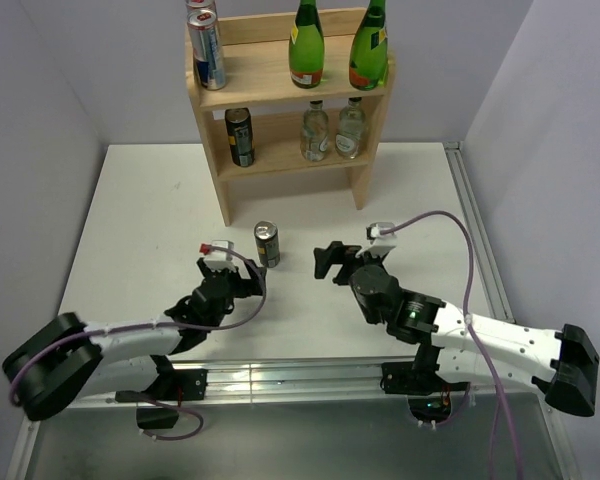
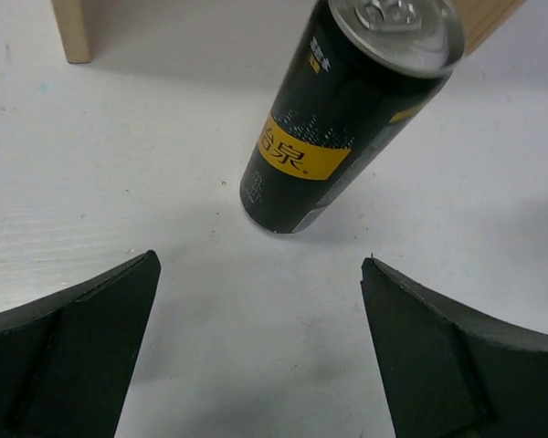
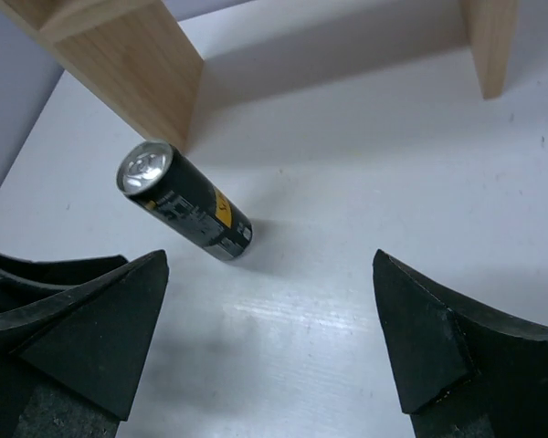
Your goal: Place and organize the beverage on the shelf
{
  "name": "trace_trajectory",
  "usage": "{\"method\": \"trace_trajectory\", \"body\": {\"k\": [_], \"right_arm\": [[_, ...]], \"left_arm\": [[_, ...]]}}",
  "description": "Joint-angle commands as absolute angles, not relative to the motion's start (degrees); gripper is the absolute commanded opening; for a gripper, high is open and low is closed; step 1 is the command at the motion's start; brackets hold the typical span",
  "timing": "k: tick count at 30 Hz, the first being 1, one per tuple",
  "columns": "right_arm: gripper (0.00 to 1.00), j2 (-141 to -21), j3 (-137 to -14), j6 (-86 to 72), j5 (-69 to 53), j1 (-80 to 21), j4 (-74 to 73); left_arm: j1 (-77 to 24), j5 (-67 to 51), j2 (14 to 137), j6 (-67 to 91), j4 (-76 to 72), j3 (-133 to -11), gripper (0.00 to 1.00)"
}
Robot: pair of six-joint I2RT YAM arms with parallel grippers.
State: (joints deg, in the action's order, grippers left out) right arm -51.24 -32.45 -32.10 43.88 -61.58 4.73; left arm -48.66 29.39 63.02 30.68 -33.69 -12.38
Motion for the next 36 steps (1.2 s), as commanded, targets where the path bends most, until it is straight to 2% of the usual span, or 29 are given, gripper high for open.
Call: {"method": "trace_trajectory", "body": {"k": [1,6,12,17,20,23,24,29,31,32,33,36], "right_arm": [[1.0,-47.12,-30.42,-37.61,47.72,-63.01,0.45],[1.0,-41.23,-27.25,-38.85,48.43,-63.81,-2.98],[1.0,-36.39,-24.61,-39.11,49.13,-63.98,-5.18],[1.0,-33.67,-23.91,-38.59,49.48,-63.9,-6.76],[1.0,-32.17,-23.29,-38.06,49.57,-63.9,-6.59],[1.0,-31.38,-23.12,-37.62,49.74,-63.9,-7.03],[0.99,-31.03,-23.03,-37.44,49.75,-63.9,-7.21],[0.96,-29.53,-22.24,-37.62,49.83,-63.9,-8.08],[0.94,-28.92,-22.32,-37.62,49.57,-63.9,-8.26],[0.93,-28.74,-22.32,-37.79,49.57,-63.9,-8.7],[0.93,-28.57,-22.32,-37.88,49.57,-63.9,-8.88],[0.92,-28.04,-22.24,-38.06,49.83,-63.98,-9.23]], "left_arm": [[-50.44,33.39,70.56,26.81,-49.64,-14.32,0.99],[-51.5,35.33,83.9,24.53,-60.28,-18.53,0.99],[-51.5,40.08,96.74,21.27,-62.32,-27.66,0.99],[-51.33,41.13,101.95,20.4,-63.02,-32.07,0.98],[-50.8,41.75,104.84,18.55,-62.23,-34.97,0.94],[-49.93,42.71,105.99,17.32,-60.65,-37.96,0.85],[-49.75,43.24,106.08,17.31,-60.47,-38.32,0.77],[-48.26,43.42,107.22,16.61,-58.1,-40.78,0.59],[-47.99,43.51,107.31,15.74,-57.75,-41.13,0.39],[-47.9,44.72,107.05,15.82,-56.7,-41.65,0.05],[-47.9,45.17,106.7,15.99,-56.69,-41.66,0.0],[-47.9,45.87,103.72,15.47,-53.54,-42.27,0.0]]}}
